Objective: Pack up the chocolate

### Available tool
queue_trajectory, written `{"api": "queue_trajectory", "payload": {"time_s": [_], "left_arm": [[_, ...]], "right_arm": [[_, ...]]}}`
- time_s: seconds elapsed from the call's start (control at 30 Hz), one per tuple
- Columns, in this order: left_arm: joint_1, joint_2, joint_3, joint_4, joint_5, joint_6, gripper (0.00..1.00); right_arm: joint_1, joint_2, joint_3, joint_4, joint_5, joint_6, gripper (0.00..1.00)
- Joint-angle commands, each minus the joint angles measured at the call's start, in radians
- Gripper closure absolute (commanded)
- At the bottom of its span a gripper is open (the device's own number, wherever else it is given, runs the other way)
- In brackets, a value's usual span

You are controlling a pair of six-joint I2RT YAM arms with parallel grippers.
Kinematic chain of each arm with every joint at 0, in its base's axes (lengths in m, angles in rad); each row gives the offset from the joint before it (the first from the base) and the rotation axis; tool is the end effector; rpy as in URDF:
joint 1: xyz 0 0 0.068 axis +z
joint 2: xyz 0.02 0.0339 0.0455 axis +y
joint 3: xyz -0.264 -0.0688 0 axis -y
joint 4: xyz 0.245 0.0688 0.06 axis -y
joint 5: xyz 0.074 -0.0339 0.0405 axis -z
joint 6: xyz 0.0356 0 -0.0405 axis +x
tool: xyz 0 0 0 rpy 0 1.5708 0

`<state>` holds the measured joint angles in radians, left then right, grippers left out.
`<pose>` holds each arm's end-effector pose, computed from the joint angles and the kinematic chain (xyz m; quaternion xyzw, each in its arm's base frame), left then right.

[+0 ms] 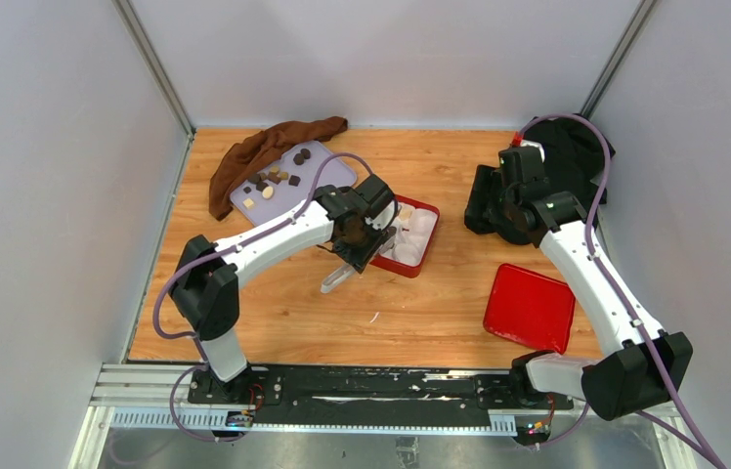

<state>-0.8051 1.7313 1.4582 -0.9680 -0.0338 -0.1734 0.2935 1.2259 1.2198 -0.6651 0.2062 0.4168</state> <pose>0.2433 -0.2513 0.2621 0.3037 0.9384 -0.0624 0.1527 0.2523 0.0686 0.3528 0.0998 0.8913 0.0635 0.4377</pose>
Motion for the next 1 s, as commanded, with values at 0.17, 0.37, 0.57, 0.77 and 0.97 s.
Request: {"api": "queue_trajectory", "payload": {"time_s": [0.17, 0.37, 0.57, 0.77, 0.97], "left_arm": [[-0.008, 0.014, -0.006, -0.01, -0.018, -0.009, 0.61], [-0.008, 0.012, 0.003, -0.015, -0.017, -0.009, 0.58], [-0.008, 0.002, 0.023, -0.03, -0.03, -0.004, 0.6], [0.011, -0.062, 0.101, -0.046, -0.108, 0.003, 0.62], [0.192, -0.114, 0.103, -0.042, -0.107, -0.041, 0.63]], "right_arm": [[-0.007, -0.024, -0.015, -0.017, 0.018, -0.015, 0.08], [-0.007, -0.023, -0.018, -0.017, 0.018, -0.013, 0.08], [-0.007, -0.026, -0.022, -0.017, 0.018, -0.01, 0.08], [-0.007, -0.028, -0.021, -0.017, 0.019, -0.011, 0.08], [-0.007, -0.036, -0.027, -0.02, 0.024, -0.012, 0.08]]}}
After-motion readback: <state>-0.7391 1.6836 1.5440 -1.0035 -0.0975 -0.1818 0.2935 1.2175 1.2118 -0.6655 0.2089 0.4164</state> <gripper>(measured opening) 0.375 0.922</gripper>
